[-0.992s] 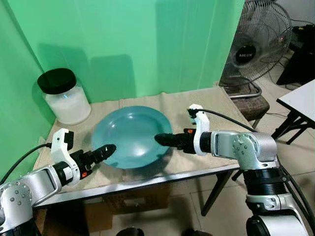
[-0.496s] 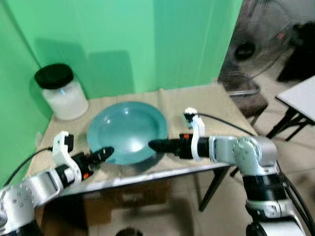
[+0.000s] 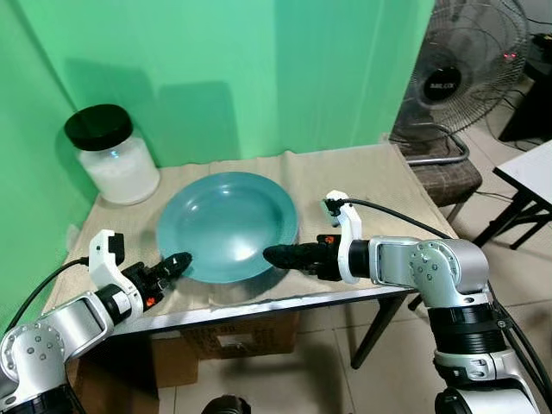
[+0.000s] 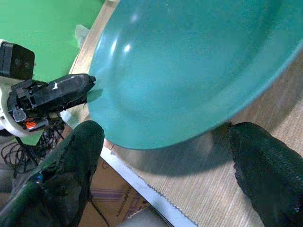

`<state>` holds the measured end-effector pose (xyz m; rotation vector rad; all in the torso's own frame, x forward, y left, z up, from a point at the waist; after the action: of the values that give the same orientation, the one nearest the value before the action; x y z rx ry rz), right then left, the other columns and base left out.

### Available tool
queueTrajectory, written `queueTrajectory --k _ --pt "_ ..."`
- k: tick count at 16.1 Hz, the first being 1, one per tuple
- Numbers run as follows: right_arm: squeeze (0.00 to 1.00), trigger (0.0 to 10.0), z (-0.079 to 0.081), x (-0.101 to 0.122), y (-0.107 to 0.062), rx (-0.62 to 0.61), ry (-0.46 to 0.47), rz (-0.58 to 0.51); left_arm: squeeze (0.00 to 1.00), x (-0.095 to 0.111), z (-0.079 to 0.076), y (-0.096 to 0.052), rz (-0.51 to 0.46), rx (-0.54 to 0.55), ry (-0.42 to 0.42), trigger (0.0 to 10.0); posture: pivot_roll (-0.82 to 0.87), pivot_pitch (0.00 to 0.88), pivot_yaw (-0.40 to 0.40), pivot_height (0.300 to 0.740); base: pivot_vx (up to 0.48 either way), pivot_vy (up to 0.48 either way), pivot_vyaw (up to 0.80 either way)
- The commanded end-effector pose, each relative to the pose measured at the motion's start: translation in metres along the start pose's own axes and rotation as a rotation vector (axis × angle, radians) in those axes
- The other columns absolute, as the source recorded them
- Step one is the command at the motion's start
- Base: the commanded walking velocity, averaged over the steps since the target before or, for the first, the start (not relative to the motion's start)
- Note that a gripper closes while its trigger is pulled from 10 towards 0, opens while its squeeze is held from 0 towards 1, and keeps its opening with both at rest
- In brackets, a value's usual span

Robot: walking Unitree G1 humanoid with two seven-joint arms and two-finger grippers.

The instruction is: Setting the table

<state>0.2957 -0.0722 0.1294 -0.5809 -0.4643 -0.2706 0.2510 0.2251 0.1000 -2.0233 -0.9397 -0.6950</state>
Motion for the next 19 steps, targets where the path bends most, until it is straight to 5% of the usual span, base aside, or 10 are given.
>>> queueTrajectory --k 1,9,14,18,19 --pt "0.0 10.0 0.006 0.003 -0.001 0.018 -0.026 -0.006 0.0 0.005 0.002 0.0 -0.017 0.019 0.003 0.0 0.02 0.0 0.059 0.74 0.0 0.0 0.0" --pt "0.0 10.0 0.006 0.005 -0.005 0.017 -0.042 -0.021 0.0 -0.002 0.005 0.006 -0.023 0.026 -0.028 0.0 0.0 0.0 0.066 0.74 0.0 0.0 0.0" --pt "0.0 10.0 0.003 0.009 -0.017 0.002 -0.042 -0.061 0.0 0.002 -0.001 0.011 -0.108 0.013 -0.002 0.0 0.0 0.0 0.06 0.74 0.0 0.0 0.0" --pt "0.0 10.0 0.006 0.026 -0.036 0.027 -0.119 -0.233 0.0 0.01 -0.008 0.01 -0.214 -0.005 0.065 0.0 0.0 0.0 0.05 0.74 0.0 0.0 0.0" --pt "0.0 10.0 0.012 0.037 -0.046 0.052 -0.189 -0.358 0.0 0.017 -0.013 0.007 -0.271 -0.022 0.101 0.0 0.0 0.0 0.051 0.74 0.0 0.0 0.0"
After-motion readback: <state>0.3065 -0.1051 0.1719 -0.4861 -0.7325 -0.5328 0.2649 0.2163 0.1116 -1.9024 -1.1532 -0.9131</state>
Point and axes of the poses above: a point about 5 cm out from each wrist's last joint towards the gripper, its own y axis pointing out of the wrist towards the gripper, its own x axis along the axis of the wrist's last joint, z = x × y, the point moved 2 cm from there along y, pointing out of the wrist towards the gripper, and after that the axes turned 13 degrees about y, right-handed, at the moved point
